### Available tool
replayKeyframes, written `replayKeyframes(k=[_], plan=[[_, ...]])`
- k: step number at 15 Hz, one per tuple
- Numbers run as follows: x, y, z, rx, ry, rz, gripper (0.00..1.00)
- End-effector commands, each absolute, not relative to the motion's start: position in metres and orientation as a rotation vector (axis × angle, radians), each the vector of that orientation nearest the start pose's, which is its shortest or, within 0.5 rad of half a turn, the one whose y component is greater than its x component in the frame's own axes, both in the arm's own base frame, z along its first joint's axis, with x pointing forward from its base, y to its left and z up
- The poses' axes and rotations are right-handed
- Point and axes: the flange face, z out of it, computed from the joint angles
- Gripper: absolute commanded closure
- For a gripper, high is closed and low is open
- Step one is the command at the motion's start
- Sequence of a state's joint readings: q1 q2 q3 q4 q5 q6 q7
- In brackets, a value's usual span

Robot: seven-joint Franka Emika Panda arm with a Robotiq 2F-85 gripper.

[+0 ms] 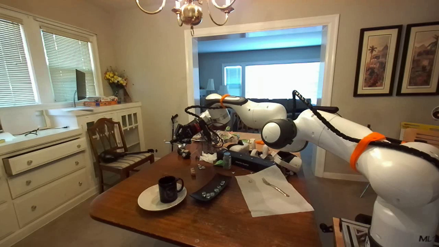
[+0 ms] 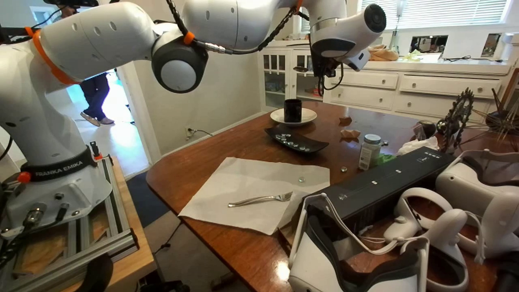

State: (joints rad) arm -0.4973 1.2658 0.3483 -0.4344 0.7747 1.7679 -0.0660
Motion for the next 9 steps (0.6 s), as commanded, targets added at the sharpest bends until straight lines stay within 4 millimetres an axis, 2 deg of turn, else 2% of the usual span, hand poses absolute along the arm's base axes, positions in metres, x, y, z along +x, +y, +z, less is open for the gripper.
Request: replayKeyframes(k=[1,5,9], plan=[[0.769,-0.254,0.322,-2.025,0.570,-0.181,0.99],[0.760,-0.265,0.302,-2.043,0.686,-0.061,0.99],[0.754,-0.290,0.290,-2.084,0.850,-0.059,0.99]])
